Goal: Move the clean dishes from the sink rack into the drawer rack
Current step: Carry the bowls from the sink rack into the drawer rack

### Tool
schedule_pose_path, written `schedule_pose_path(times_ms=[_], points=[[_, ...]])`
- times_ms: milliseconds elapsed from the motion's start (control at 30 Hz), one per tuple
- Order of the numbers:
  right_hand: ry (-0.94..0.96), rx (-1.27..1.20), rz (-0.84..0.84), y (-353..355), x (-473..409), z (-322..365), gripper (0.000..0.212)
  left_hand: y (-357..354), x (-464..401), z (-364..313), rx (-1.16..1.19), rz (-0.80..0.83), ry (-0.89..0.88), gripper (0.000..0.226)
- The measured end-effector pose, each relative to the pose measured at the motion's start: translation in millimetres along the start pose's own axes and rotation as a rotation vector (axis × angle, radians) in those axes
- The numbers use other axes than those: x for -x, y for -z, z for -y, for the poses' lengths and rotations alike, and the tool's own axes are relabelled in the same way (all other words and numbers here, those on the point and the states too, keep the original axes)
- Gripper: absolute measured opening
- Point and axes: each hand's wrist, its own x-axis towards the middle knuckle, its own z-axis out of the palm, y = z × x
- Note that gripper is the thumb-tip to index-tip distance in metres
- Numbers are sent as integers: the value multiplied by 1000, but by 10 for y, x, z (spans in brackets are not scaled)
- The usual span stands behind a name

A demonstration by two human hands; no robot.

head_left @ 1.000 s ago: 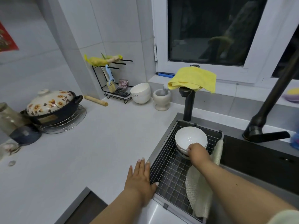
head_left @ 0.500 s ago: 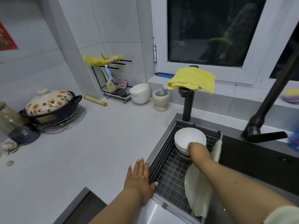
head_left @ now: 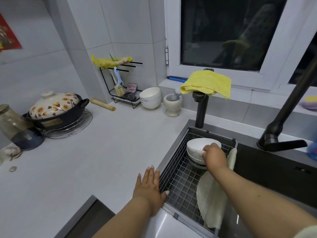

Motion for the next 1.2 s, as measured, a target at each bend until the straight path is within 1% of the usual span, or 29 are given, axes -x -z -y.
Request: schedule_pose_path(times_ms=[133, 200, 267, 333, 400, 467, 500, 533, 600, 700, 767, 833, 967, 1100, 1167, 1200], points=[[106, -64, -136, 170, 145, 124, 16, 40, 7, 22, 56, -17, -12, 77], [187, -105, -183, 271, 242, 229, 16, 92, -11, 63, 192, -44, -8, 74], [262, -152, -201, 347, 359, 374, 15, 187, -29, 113, 490, -128, 33, 71], [340, -160, -196, 398, 501, 541, 14, 329, -7, 147, 864, -227, 118, 68], [420, -154, -168, 437, 664, 722, 14, 500, 55, 181, 1275, -280, 234, 64], [517, -186, -125, 448, 834, 892, 15, 656, 167, 242, 1722, -253, 324, 64], [577, -222, -104, 439, 916, 967, 14, 712, 240, 292, 1913, -233, 336, 65], [643, -257, -89, 417, 990, 1035, 13, 762, 326, 344, 2064, -218, 330, 66], [761, -282, -57, 362, 1119, 1167, 9, 777, 464, 480, 2260, -198, 288, 67], [906, -320, -32, 275, 1279, 1367, 5, 724, 686, 659, 2358, -250, 307, 60], [972, -361, -4, 223, 1391, 1501, 7, 660, 866, 760, 2369, -323, 365, 51], [1001, -419, 62, 177, 1512, 1636, 14, 578, 1063, 859, 2376, -391, 411, 48], [919, -582, 177, 127, 1803, 1921, 31, 406, 1504, 1062, 2421, -546, 481, 43], [735, -760, 210, 46, 2136, 2248, 33, 234, 1985, 1238, 2393, -708, 564, 38], [648, -824, 294, -33, 2321, 2397, 34, 122, 2243, 1301, 2384, -772, 612, 36], [609, -851, 361, -75, 2416, 2466, 34, 60, 2375, 1329, 2385, -800, 628, 35]])
